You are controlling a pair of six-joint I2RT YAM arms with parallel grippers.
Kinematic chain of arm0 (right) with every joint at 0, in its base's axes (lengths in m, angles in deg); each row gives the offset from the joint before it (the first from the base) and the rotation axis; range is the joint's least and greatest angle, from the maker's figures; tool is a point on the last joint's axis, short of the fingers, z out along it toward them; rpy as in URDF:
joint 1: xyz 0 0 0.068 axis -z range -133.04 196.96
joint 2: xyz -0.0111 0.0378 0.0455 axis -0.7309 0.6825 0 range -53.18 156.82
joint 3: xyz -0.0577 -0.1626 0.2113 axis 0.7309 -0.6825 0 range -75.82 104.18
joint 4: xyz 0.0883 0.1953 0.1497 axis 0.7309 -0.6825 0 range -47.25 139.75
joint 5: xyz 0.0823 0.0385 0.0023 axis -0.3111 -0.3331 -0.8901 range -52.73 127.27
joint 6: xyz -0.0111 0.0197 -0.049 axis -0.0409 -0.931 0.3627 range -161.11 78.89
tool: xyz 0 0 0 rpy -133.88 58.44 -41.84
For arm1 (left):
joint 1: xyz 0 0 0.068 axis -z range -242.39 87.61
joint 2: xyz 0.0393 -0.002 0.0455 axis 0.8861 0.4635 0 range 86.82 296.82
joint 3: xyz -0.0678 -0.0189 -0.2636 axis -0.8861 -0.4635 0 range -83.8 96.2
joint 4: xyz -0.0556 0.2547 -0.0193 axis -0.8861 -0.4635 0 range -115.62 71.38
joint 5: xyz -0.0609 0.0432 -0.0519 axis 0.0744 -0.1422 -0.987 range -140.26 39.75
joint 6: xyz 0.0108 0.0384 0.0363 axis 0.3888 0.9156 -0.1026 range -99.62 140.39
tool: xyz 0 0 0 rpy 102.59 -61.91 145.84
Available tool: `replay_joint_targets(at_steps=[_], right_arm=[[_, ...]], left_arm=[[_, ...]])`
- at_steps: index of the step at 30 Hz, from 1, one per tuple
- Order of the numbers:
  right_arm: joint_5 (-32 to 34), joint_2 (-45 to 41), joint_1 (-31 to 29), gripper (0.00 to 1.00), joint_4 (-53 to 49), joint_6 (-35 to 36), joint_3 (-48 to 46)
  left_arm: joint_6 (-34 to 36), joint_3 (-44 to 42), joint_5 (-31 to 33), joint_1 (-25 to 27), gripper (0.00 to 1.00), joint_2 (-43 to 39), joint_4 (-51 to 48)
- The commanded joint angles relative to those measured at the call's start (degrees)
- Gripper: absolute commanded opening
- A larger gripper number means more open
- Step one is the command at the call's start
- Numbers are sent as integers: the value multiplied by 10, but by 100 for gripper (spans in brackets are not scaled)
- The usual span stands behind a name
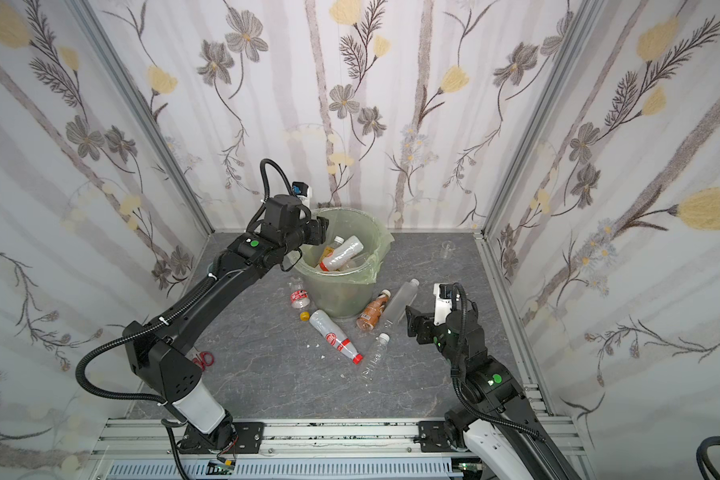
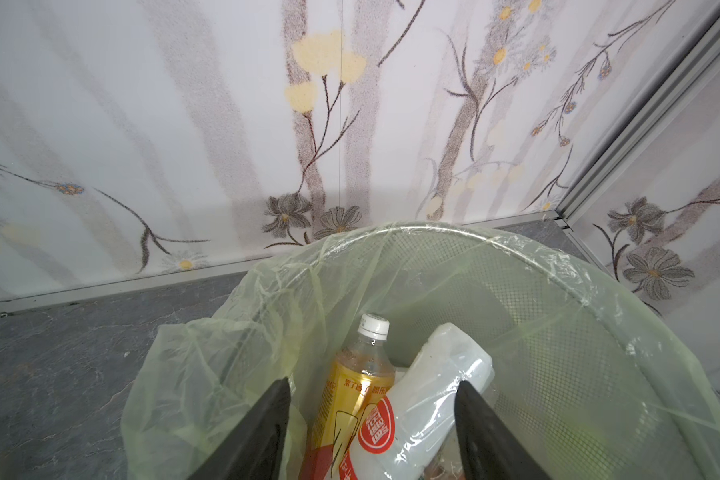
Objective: Put the plastic bottles in the bin
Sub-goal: 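Withdraw the left gripper while the right gripper moves toward the frosted clear bottle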
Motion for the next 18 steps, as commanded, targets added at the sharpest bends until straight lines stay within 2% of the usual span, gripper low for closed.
replay_joint_targets(at_steps=[1,3,6,10,15,18], right_arm=[[0,4,-1,86,13,-7,2],[-1,8,0,86,12,-11,4],[2,20,0,86,11,-19,7],[10,48,0,86,11,-34,11],[23,103,7,86,11,-56,24],[7,149,27,86,8,-79,39]], left_arm=[[-5,-16,-9,-1,66,-20,15],[-5,-34,-5,-1,70,-39,15],[-5,-75,12,-1,80,-79,15],[-11,-159,35,-6,93,-154,15],[-35,-282,45,-22,99,-263,14],[-61,-354,42,-33,100,-328,14]])
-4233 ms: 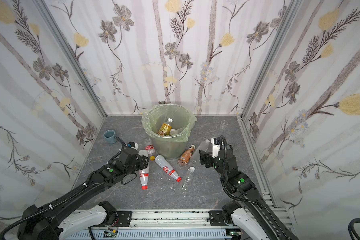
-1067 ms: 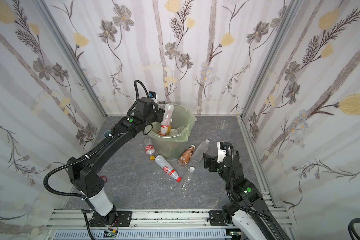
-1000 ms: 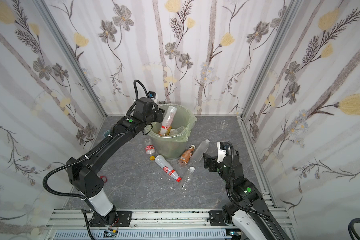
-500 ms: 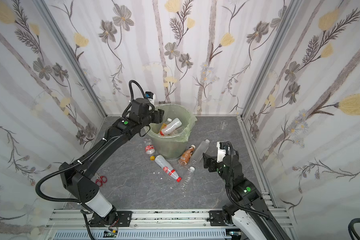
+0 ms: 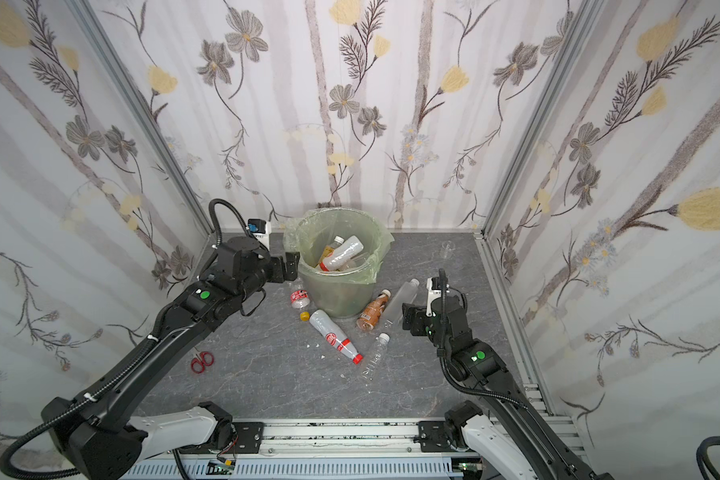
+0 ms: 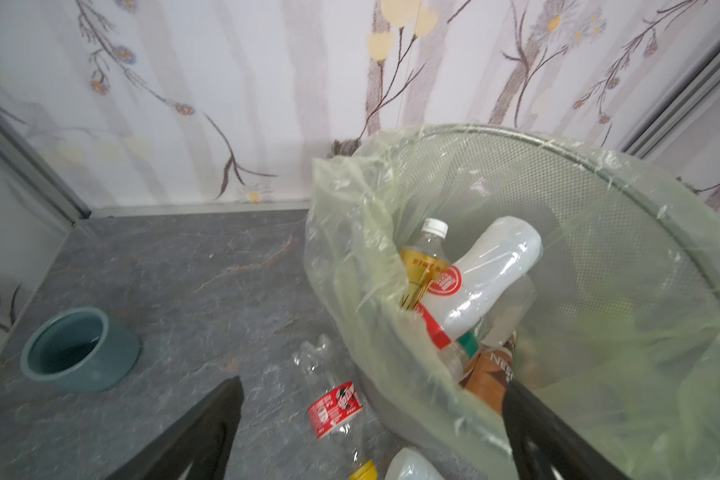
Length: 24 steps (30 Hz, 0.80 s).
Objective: Put the plastic bottles in the bin
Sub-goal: 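Withdraw the left gripper while the right gripper moves toward the frosted clear bottle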
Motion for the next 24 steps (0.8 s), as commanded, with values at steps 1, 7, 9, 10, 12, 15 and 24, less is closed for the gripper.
replay_joint_targets(at_steps=[1,7,9,10,12,15,24], right_arm=[[-12,44,22,86,9,-37,17],[-77,120,70,85,48,-61,24],[-91,141,83,84,61,-66,26],[-94,152,87,84,67,-67,27],[-95,174,94,84,75,-67,34],[-97,216,101,84,81,-67,57],[-111,359,102,83,121,-80,100]], left_arm=[[-37,-62,10,-9,100,-54,7],[-66,-164,3,-19,100,-133,6],[-73,-187,1,-20,100,-147,6],[-75,-198,0,-21,100,-154,6],[-78,-217,-1,-23,100,-166,6],[-79,-243,-4,-26,100,-182,6],[-80,-298,-8,-31,100,-228,6]])
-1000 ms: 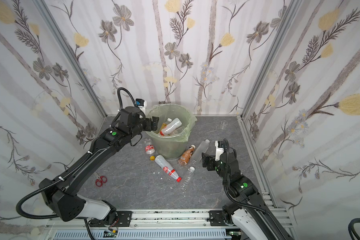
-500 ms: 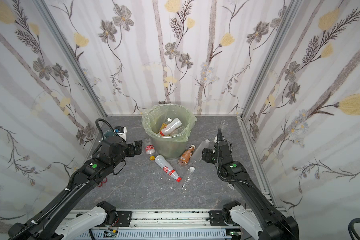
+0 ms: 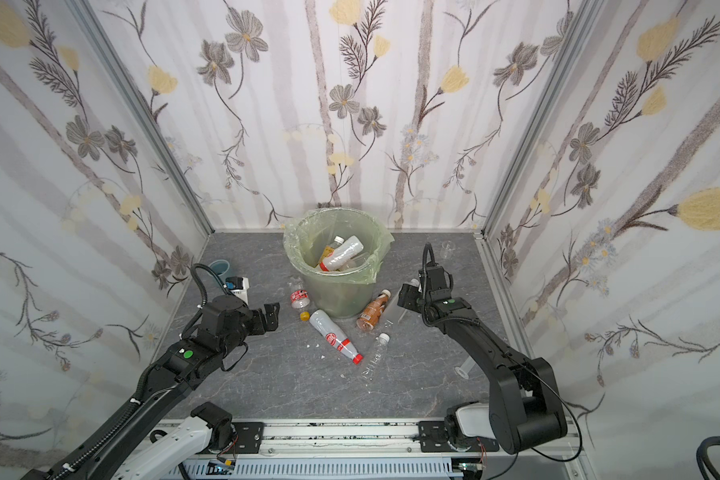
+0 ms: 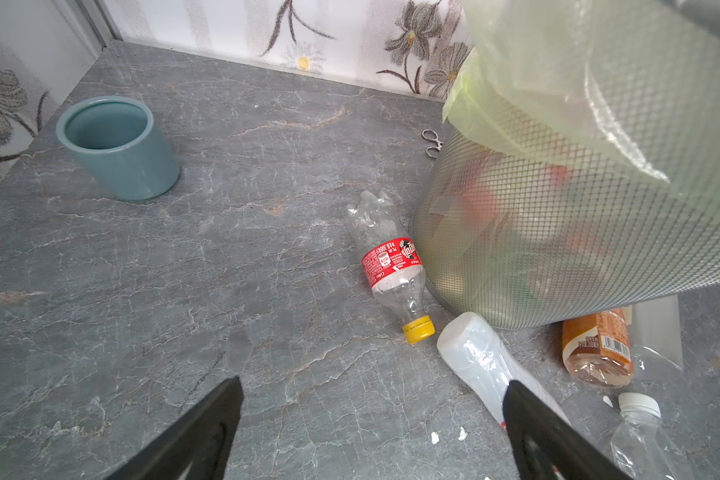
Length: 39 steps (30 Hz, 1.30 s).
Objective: Put the plastic bottles in the bin
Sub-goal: 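Withdraw the left gripper while the right gripper moves toward the frosted clear bottle, then close the right gripper on the frosted clear bottle's neck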
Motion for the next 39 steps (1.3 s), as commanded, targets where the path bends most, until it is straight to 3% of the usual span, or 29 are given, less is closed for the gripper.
replay_joint_targets(at_steps=[1,10,22,31,39], right_arm=[[-10,34,0,83,44,-17,15],[-12,150,0,82,66,-30,55],[10,220,0,80,63,-28,80],[14,229,0,69,60,-19,80],[49,175,0,62,40,-7,75]], left_arm=[[-5,-15,0,-2,100,-16,11],[-12,-24,-5,-3,100,-34,11],[-17,-38,-8,-3,100,-62,10],[-18,-38,-7,-3,100,-60,10],[-18,-39,-5,-3,100,-60,10]])
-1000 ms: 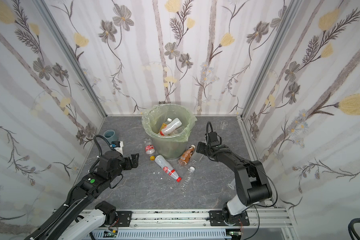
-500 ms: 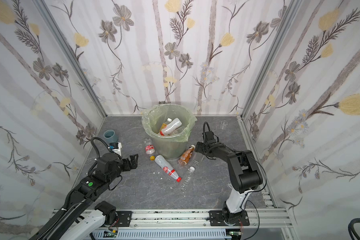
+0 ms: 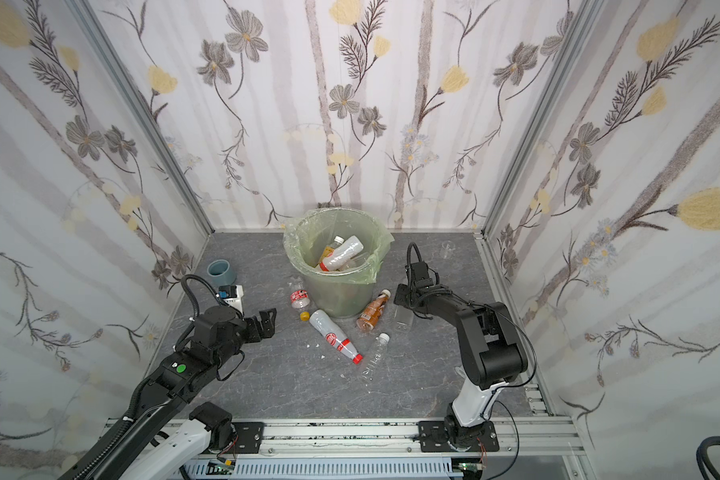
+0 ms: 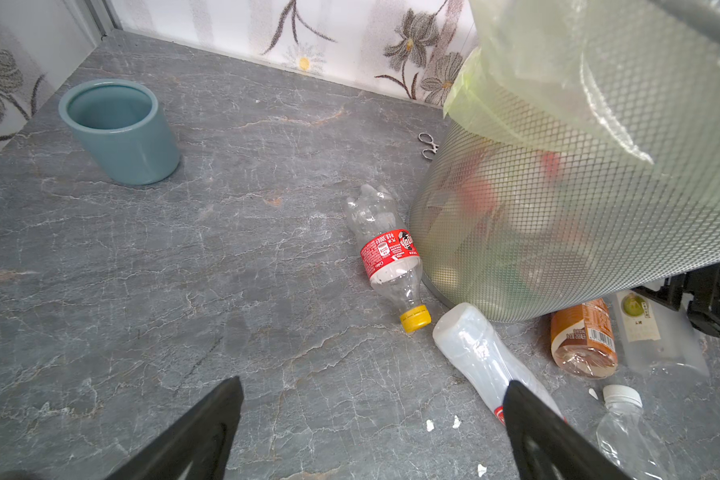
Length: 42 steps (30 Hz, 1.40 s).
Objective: Put the plastic bottles in the bin
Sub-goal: 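Close the right gripper on the frosted clear bottle's neck, then lift the frosted clear bottle with the right gripper and carry it over the bin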
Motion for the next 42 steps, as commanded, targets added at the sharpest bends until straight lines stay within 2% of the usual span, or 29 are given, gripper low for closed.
replay_joint_targets(at_steps=[1,9,14,19,29,42], right_arm=[[32,-28,0,61,-6,12,1],[67,-135,1,61,-59,36,31],[73,-211,-1,60,-93,52,93],[58,-250,-5,59,-109,58,178],[66,-251,-74,58,-91,30,292],[131,-220,-177,56,6,-33,313]], left_arm=[[-2,-2,4,-1,100,1,10],[-2,-3,7,-1,100,1,10],[-2,-3,7,0,100,2,10],[-2,-3,8,-1,100,-1,10],[-3,-4,8,-2,100,-4,10],[-4,-5,8,-1,100,-9,9]])
